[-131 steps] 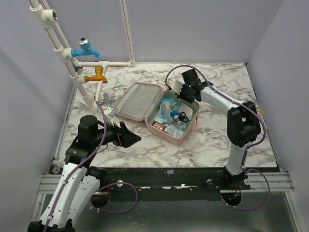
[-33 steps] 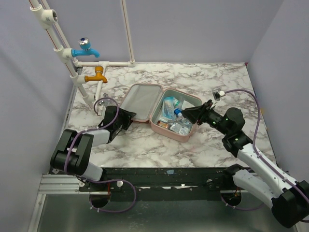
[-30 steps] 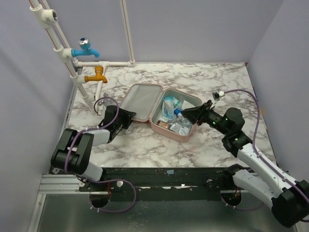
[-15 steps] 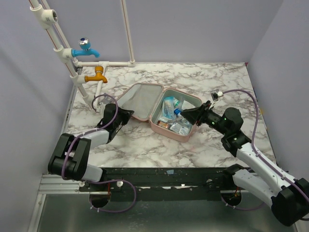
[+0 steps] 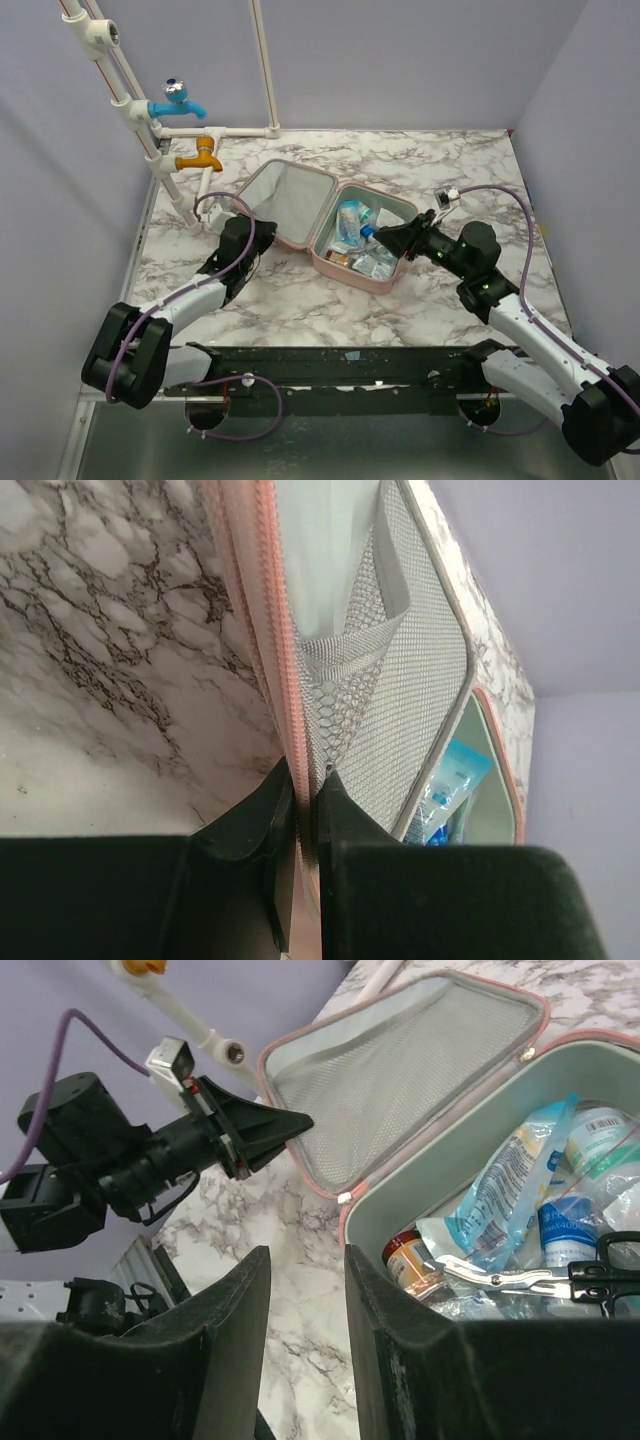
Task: Organize the medicine kit
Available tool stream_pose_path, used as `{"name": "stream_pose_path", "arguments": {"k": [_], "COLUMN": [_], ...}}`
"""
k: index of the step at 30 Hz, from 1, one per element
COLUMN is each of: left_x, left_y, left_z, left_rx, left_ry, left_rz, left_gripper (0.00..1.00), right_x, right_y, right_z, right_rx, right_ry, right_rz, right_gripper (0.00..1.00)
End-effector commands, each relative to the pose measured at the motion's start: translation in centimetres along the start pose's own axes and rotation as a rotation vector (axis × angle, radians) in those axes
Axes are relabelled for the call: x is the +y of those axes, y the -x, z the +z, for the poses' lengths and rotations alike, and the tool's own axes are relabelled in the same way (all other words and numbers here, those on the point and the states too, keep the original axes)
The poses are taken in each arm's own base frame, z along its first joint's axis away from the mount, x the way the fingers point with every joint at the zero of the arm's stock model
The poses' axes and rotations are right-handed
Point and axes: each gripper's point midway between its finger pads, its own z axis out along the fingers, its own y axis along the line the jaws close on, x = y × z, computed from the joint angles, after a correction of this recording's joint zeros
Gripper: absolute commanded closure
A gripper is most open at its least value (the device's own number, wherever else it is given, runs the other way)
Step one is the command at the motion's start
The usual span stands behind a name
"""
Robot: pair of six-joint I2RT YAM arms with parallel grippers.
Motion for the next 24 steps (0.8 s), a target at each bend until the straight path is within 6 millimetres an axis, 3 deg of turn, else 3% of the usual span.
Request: {"name": "stream_pose_path", "arguments": {"k": [1,13,24], "left_x": [-0.9,-3.5,-6.3], "left_y": [0.3,0.8,-0.4], "left_z": [-1.4,-3.5,-5.0], "left_rx": [-0.075,-0.162,-0.182], "left_ry": [-0.026,-0.097,-0.200], "left_rz": [0.192,0.426,0.608], "left_gripper": [1.00,1.00,0.87], "right_x": [-1.8,-5.4,-6.1], "right_y": [-1.0,-1.8,-2.4], "right_z": [0.1,0.3,0.8], "right_rx": [0.030,0.063,0.095], "right_ry": [-0.086,-0.273,-0.289], "right_rz": [0.013,0.058,0.054], "right_gripper": [0.61,0.57,0.56]}}
